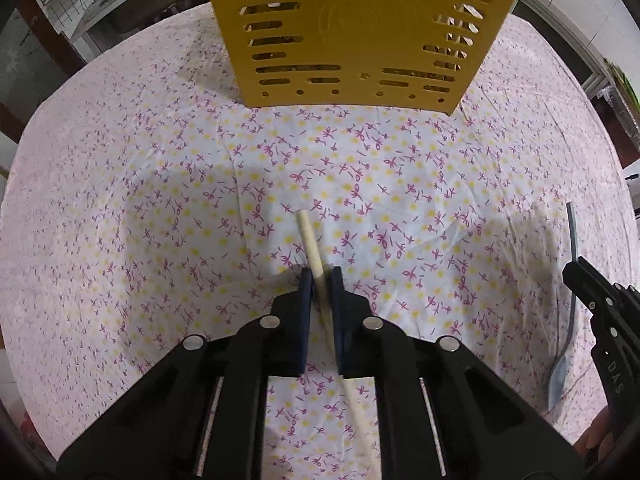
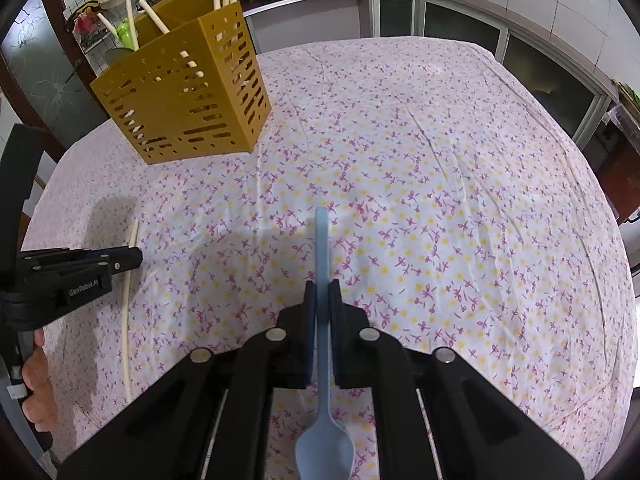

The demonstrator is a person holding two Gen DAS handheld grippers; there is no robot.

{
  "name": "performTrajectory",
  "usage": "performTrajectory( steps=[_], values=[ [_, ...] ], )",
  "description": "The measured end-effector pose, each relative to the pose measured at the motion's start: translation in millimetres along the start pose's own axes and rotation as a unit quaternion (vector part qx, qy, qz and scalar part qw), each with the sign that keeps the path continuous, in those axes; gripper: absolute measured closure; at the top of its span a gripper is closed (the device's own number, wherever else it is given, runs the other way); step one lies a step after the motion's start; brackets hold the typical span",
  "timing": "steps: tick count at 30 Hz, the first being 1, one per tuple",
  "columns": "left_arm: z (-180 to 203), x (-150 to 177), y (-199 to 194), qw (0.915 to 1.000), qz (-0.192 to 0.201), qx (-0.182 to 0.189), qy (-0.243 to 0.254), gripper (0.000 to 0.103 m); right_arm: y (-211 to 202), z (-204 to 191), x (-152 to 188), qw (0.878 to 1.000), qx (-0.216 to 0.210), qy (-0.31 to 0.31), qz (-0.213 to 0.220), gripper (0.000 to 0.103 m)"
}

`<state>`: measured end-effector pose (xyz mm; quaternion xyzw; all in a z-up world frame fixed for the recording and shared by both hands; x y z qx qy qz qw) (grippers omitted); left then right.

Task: Organize utensils
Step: 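Carry the chopstick and blue spoon to the yellow caddy and release both inside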

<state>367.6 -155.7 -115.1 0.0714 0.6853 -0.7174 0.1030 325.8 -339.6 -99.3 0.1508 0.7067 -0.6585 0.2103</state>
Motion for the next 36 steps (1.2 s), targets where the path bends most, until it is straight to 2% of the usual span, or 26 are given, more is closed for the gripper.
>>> performTrajectory(
  steps=[5, 9, 12, 17, 23, 25, 27, 31, 33, 36],
  values=[
    [-5.6, -3.2, -14.6, 0.9995, 0.017, 0.024, 0.007, 0.098, -8.8, -8.9, -10.3, 1.0, -0.005, 0.0, 0.021, 0.096],
    [-4.5, -5.0, -36.6, 0.9978, 0.048, 0.044, 0.016, 0.098, -17.4, -15.3, -21.1, 0.999, -0.007, -0.002, 0.049, 0.096],
    [-4.8, -11.4, -64.3, 0.9939, 0.09, 0.06, 0.019, 0.098, -26.2, -15.8, -29.9, 0.997, -0.011, 0.006, 0.073, 0.096],
    [-10.4, -32.3, -120.4, 0.9817, 0.171, 0.079, 0.025, 0.098, -47.8, -21.1, -55.6, 0.992, -0.005, 0.01, 0.124, 0.096],
    [0.4, -72.7, -186.5, 0.9515, 0.29, 0.093, 0.046, 0.098, -88.8, -31.6, -102.7, 0.981, 0.002, -0.001, 0.194, 0.096],
    [4.2, -86.5, -211.4, 0.938, 0.327, 0.103, 0.048, 0.098, -106.1, -34.8, -120.0, 0.976, 0.006, -0.007, 0.217, 0.096],
    [12.1, -103.5, -241.4, 0.9176, 0.377, 0.116, 0.049, 0.098, -126.5, -38.4, -141.7, 0.969, 0.015, -0.014, 0.247, 0.096],
    [15.7, -133.4, -279.4, 0.8838, 0.444, 0.142, 0.034, 0.098, -162.9, -46.3, -186.3, 0.953, 0.023, -0.024, 0.301, 0.096],
    [16.6, -150.3, -288.9, 0.8681, 0.473, 0.149, 0.028, 0.098, -172.0, -49.5, -205.0, 0.946, 0.034, -0.035, 0.321, 0.096],
    [19.9, -171.6, -296.7, 0.8482, 0.501, 0.169, 0.025, 0.098, -168.8, -53.3, -227.3, 0.942, 0.036, -0.047, 0.33, 0.096]
  ],
)
Point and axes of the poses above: each gripper's, at about its wrist camera, not at the fingertips, and y roughly the way its jaws point, z to its right, x to its underside, the point moved 9 cm from there along y, roughly the way its jaws point, and after that the axes turned 11 degrees about -y, right-handed, at the moved point
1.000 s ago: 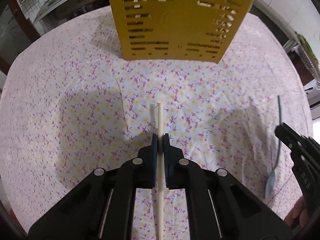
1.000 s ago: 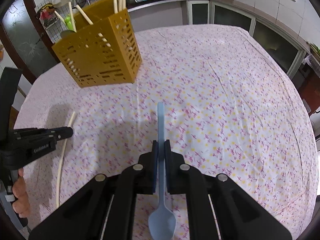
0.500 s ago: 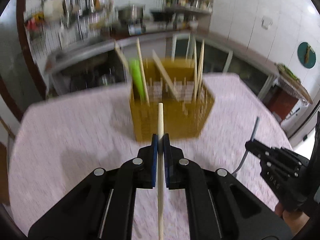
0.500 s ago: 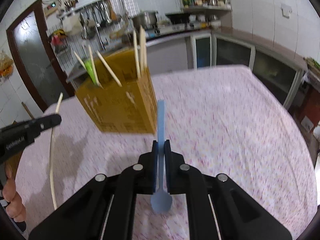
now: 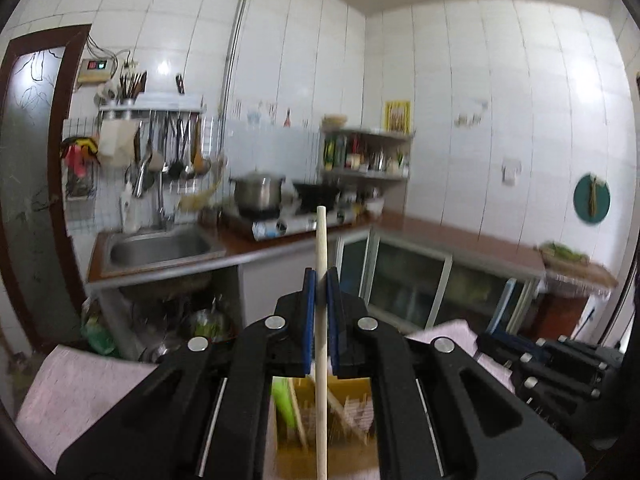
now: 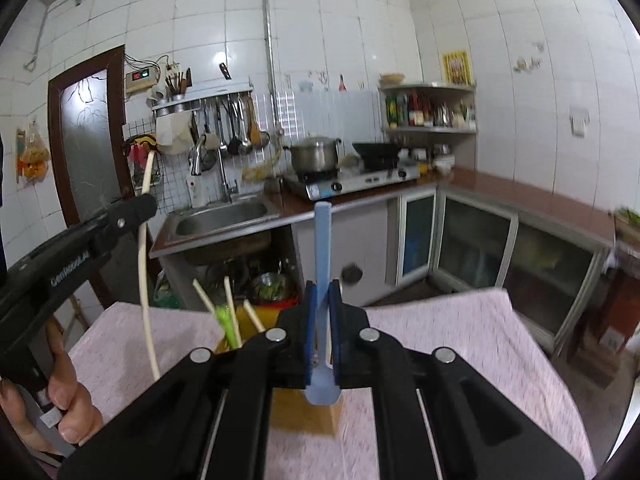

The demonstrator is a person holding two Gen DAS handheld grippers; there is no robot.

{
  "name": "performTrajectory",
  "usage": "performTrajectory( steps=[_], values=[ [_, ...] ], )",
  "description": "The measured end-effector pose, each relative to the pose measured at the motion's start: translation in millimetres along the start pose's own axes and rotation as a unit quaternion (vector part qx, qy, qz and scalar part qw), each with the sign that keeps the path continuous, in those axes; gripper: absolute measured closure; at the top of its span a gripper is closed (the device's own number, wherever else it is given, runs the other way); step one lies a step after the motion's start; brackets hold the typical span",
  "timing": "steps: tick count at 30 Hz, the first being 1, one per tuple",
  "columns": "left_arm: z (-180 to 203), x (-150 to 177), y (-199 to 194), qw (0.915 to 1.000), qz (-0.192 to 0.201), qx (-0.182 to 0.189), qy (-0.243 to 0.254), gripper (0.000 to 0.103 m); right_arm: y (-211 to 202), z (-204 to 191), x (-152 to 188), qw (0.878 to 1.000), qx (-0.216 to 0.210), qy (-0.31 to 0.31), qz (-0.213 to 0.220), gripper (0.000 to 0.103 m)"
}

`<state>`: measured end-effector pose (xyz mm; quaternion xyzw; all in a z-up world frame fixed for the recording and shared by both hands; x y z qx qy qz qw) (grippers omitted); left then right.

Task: Organize utensils
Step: 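Carry the chopstick and blue spoon to the yellow caddy and release both inside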

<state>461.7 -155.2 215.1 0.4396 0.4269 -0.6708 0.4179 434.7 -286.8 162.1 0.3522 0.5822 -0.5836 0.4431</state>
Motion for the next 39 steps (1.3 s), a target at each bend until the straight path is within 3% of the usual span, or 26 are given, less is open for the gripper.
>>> performTrajectory(
  steps=[6, 16, 19, 21, 24, 27, 31, 39],
  values=[
    [-9.4, 13.3, 47.5, 0.9998, 0.016, -0.004, 0.008, 0.098, 43.5, -7.3, 10.6, 1.0, -0.012, -0.01, -0.008, 0.096],
    [-46.9, 74.1, 89.7, 0.9998, -0.01, 0.009, -0.015, 0.098, 79.9, -23.6, 77.1, 0.999, -0.021, -0.023, -0.043, 0.096],
    [-49.3, 62.8, 85.8, 0.999, -0.008, 0.021, -0.038, 0.098, 79.1, -24.4, 83.7, 0.998, -0.02, -0.028, -0.045, 0.096],
    [-45.2, 46.2, 74.5, 0.9986, 0.016, 0.027, -0.042, 0.098, 77.1, -23.8, 81.8, 0.999, -0.022, -0.025, -0.042, 0.096],
    [-38.3, 24.7, 64.6, 0.9977, 0.05, 0.031, -0.033, 0.098, 75.2, -26.6, 76.6, 0.999, -0.024, -0.027, -0.038, 0.096],
    [-33.3, 24.9, 73.4, 0.9974, 0.065, 0.027, -0.016, 0.098, 76.3, -28.5, 77.4, 0.999, -0.024, -0.03, -0.037, 0.096],
    [-37.6, 47.3, 92.5, 0.9985, 0.046, 0.023, -0.016, 0.098, 81.2, -27.6, 86.5, 0.998, -0.025, -0.028, -0.043, 0.096],
    [-48.9, 86.8, 94.5, 0.9998, 0.009, 0.019, -0.001, 0.098, 87.0, -28.6, 101.5, 0.999, -0.034, -0.006, -0.036, 0.096]
  ],
)
Point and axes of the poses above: each gripper's, at about its wrist camera, not at the fingertips, and y roughly the way its jaws point, z to its right, x to its underside, the point moved 9 cm from there along y, roughly the way its jaws point, and after that the axes turned 11 degrees about -y, right-handed, at the moved point
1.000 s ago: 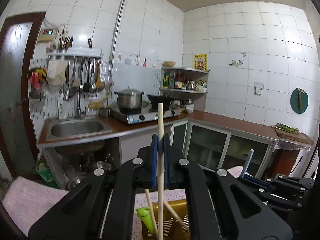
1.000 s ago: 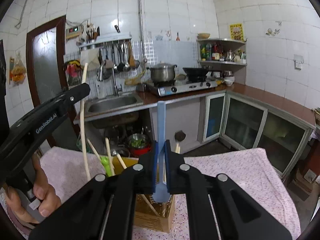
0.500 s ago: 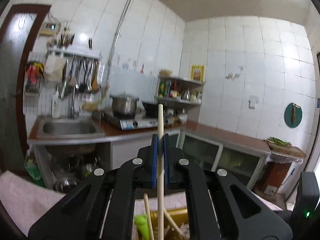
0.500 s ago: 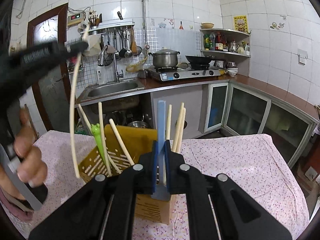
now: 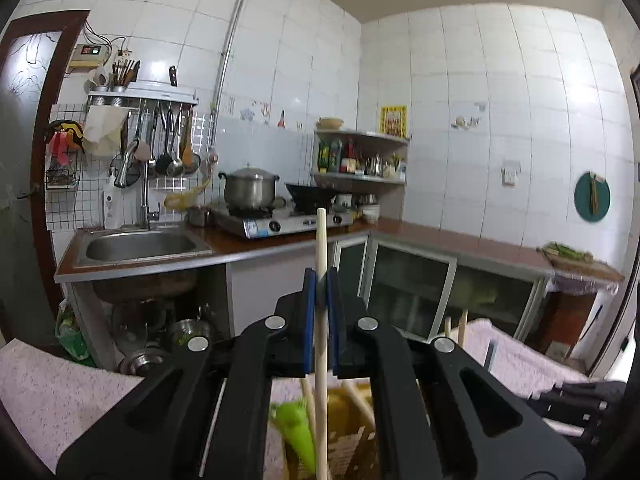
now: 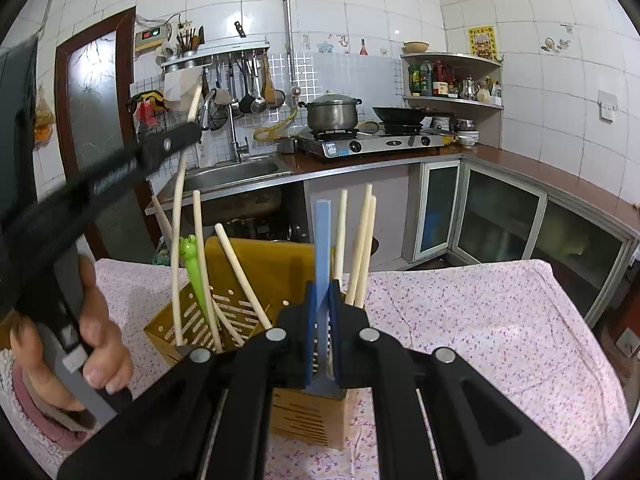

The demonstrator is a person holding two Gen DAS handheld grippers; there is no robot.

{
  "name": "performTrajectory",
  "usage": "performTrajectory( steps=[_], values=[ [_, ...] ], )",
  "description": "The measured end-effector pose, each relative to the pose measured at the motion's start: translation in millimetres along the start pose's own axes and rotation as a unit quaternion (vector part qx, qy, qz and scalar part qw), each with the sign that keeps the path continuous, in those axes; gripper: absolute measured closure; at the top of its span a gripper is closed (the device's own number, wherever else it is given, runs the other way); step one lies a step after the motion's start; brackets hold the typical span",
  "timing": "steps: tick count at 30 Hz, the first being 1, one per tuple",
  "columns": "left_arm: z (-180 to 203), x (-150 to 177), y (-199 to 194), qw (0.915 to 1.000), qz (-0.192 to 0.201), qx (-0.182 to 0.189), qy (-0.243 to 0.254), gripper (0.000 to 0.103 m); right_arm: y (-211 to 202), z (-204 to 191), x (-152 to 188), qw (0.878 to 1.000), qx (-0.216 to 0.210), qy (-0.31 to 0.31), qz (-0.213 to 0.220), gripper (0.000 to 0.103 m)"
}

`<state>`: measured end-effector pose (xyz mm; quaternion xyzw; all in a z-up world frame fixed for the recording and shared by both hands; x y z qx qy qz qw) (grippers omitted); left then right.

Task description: Organize utensils

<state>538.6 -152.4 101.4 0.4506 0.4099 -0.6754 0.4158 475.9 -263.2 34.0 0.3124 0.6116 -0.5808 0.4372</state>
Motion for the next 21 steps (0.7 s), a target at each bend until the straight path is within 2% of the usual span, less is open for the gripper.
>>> performTrajectory(
  steps=[9, 14, 15, 16, 17, 18, 20, 21],
  values=[
    [-24.7, 46.4, -11.3, 0.9981, -0.061, -0.011, -0.006, 0.098, 12.6, -5.2, 19.1, 1.0, 0.002, 0.012, 0.019, 0.096],
    [-34.1, 53.6, -28.7, 0.9966, -0.079, -0.016, -0.016, 0.096, 12.1, -11.0, 22.9, 1.0, 0.006, 0.009, 0.02, 0.093],
    [-34.9, 52.4, -35.0, 0.9965, -0.081, -0.015, -0.015, 0.092, 9.9, -11.5, 22.6, 1.0, 0.007, 0.009, 0.018, 0.08],
    [-36.7, 49.1, -44.5, 0.9965, -0.08, -0.018, -0.013, 0.082, 4.3, -11.1, 21.3, 1.0, 0.008, 0.012, 0.02, 0.068],
    [-38.1, 45.9, -52.4, 0.9966, -0.078, -0.022, -0.013, 0.067, -2.9, -10.8, 19.0, 0.999, 0.013, 0.014, 0.028, 0.048],
    [-40.9, 41.6, -62.2, 0.9967, -0.075, -0.026, -0.015, 0.059, -11.1, -11.2, 15.9, 0.999, 0.019, 0.012, 0.037, 0.044],
    [-46.3, 33.8, -81.5, 0.9971, -0.065, -0.035, -0.019, 0.034, -23.4, -12.9, 11.9, 0.999, 0.025, 0.004, 0.037, 0.044],
    [-49.2, 29.7, -91.8, 0.9971, -0.061, -0.04, -0.019, 0.029, -31.4, -13.6, 10.7, 0.999, 0.027, 0.003, 0.036, 0.044]
  ],
)
Point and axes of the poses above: each gripper's, at about its wrist camera, not at the fingertips, and y roughly the way its jaws point, z to its right, x to its underside, the point moved 9 cm from there along y, roughly the way its jaws point, and after that the axes turned 11 degrees about -y, right-handed, at the moved point
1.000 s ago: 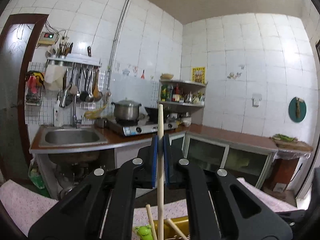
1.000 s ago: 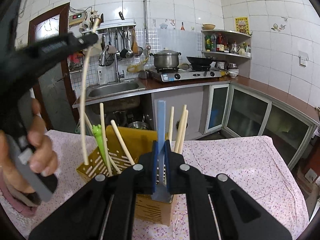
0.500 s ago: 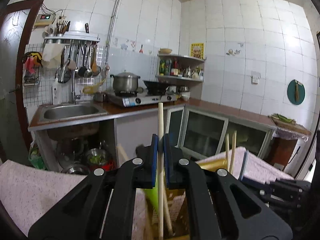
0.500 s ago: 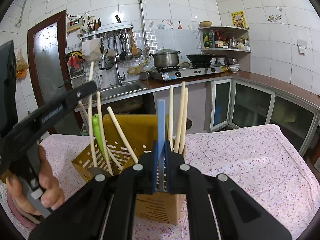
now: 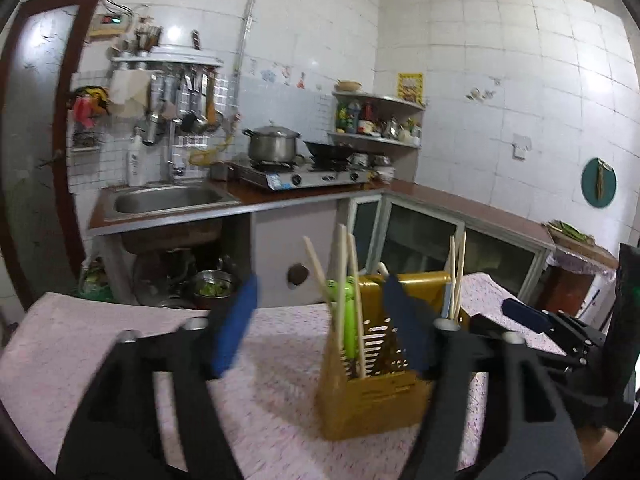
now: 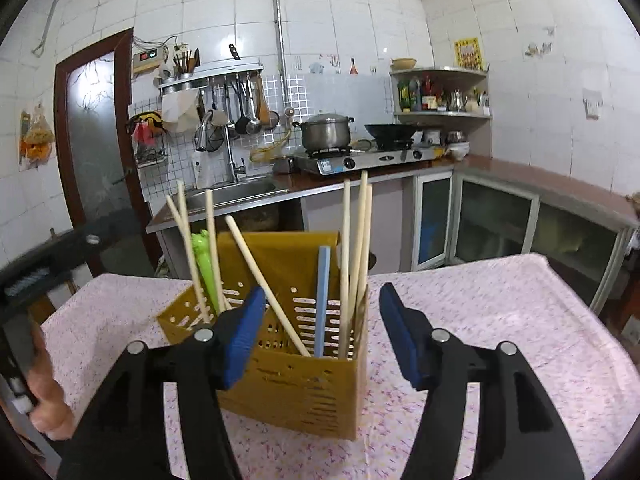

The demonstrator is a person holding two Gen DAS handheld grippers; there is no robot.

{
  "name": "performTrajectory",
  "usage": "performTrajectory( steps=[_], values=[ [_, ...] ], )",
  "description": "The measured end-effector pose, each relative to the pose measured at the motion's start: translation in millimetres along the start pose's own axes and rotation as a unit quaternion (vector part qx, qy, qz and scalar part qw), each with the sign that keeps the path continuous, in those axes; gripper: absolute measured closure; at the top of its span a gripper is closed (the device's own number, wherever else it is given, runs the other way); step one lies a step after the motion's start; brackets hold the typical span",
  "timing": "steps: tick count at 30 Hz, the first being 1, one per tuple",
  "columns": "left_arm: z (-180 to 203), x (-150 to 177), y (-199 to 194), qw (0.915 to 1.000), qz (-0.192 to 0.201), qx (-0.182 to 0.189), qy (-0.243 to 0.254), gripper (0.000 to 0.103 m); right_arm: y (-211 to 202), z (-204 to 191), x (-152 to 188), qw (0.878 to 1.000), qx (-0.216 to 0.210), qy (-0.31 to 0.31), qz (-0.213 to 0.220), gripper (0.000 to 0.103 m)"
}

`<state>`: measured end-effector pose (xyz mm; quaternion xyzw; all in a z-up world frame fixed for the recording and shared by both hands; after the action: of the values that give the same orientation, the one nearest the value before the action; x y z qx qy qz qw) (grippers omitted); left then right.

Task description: Organize utensils

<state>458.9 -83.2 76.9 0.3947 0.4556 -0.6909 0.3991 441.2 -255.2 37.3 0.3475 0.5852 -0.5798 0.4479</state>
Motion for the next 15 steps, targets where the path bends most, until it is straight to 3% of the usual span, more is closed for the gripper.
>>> performTrajectory(
  steps=[2, 4, 9, 15],
  values=[
    [-8.5, -3.8, -28.7, 0.9999, 0.009, -0.013, 0.003, 0.011, -18.6, -0.1, -1.3, 1.0, 0.006, -0.001, 0.003, 0.039],
    [-13.4, -4.4, -55.9, 0.9993, 0.023, -0.024, 0.015, 0.005, -36.5, -0.6, -3.3, 1.0, 0.016, -0.005, 0.009, 0.031],
    [-21.1, 10.3, -111.3, 0.9983, 0.026, -0.044, 0.028, 0.005, -94.6, -7.2, 4.4, 0.999, 0.038, -0.006, 0.026, 0.013],
    [-35.1, 48.9, -168.8, 0.9967, 0.03, -0.075, 0.0, 0.005, -151.9, -23.7, 26.6, 0.996, 0.07, -0.025, 0.045, 0.004]
  ],
)
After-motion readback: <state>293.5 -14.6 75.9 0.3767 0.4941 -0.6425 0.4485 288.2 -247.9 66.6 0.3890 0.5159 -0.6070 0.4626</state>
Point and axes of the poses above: each gripper's, at about its wrist camera, not at the fingertips, and y roughly the way its jaws point, z to its right, x to its underside, the point moved 9 cm from there along y, roughly the way its jaws point, and after that the axes turned 11 degrees about -y, right-handed, at the moved point
